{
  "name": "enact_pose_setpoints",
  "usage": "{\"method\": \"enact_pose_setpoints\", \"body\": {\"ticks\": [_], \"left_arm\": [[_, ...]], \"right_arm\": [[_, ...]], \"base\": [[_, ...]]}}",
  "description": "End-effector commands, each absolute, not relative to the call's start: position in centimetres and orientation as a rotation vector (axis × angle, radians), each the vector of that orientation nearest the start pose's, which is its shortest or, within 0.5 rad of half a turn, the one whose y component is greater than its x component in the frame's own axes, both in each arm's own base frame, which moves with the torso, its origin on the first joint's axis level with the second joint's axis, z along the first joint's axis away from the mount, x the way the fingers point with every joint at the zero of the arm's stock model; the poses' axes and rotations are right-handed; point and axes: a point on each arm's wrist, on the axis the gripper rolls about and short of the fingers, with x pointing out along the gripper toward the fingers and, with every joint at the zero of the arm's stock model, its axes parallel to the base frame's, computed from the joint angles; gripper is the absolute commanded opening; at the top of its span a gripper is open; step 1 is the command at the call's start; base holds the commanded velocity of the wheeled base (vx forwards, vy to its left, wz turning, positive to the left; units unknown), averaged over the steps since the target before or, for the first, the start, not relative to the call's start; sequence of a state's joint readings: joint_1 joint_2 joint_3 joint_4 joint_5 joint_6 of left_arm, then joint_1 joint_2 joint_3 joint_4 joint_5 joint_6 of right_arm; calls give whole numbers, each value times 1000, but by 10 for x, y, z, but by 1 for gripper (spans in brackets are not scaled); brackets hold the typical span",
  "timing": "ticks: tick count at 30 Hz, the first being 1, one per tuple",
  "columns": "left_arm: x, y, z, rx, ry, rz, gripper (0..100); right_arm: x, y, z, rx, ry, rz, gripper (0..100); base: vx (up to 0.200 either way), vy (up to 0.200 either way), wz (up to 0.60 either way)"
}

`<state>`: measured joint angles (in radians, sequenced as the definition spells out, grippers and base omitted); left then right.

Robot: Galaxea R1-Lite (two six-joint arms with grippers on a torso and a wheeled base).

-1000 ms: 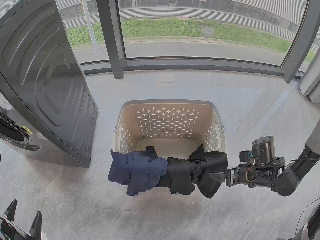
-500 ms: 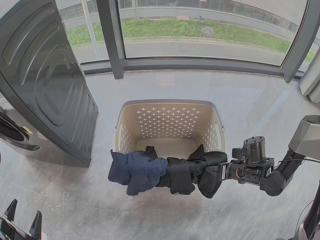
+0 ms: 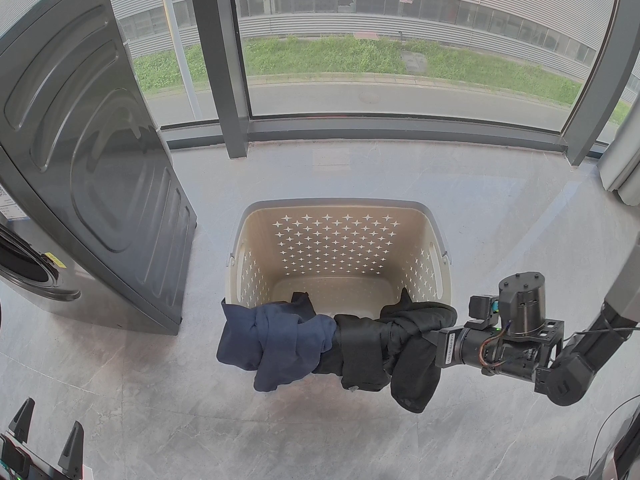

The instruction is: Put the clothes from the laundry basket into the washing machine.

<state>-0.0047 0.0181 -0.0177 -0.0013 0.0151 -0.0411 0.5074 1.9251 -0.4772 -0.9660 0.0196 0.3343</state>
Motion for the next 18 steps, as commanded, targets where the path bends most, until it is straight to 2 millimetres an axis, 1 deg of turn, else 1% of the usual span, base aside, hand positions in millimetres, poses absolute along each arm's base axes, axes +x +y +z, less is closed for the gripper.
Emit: {"method": "enact_pose_setpoints", "body": {"ticks": [1,3,4,5,6,7,10,11,13,14,18], "left_arm": [[-22,0,76,-43,4,11,100],[-22,0,76,-43,4,11,100],[-22,0,76,-43,4,11,100],[-22,0,76,-41,4,11,100],[-22,0,76,-41,4,11,100],[-22,0,76,-41,4,11,100],[-22,0,76,-40,4,11,100],[-22,0,76,-38,4,9,100],[-22,0,76,-40,4,9,100],[-22,0,76,-35,4,6,100],[-22,0,76,-38,4,6,100]], "right_arm": [[217,135,119,258,417,505,0],[203,132,136,279,355,538,0],[202,132,138,281,351,539,0],[190,129,149,292,307,567,0],[189,129,150,293,303,571,0],[171,126,166,302,237,622,0],[161,122,175,312,193,644,0],[156,120,184,310,148,661,0],[155,119,186,304,136,663,0],[154,119,189,280,105,672,0],[153,118,186,270,115,669,0]], "base": [[0,0,0],[0,0,0],[0,0,0],[0,0,0],[0,0,0],[0,0,0],[0,0,0],[0,0,0],[0,0,0],[-200,0,0],[-200,0,0]]}}
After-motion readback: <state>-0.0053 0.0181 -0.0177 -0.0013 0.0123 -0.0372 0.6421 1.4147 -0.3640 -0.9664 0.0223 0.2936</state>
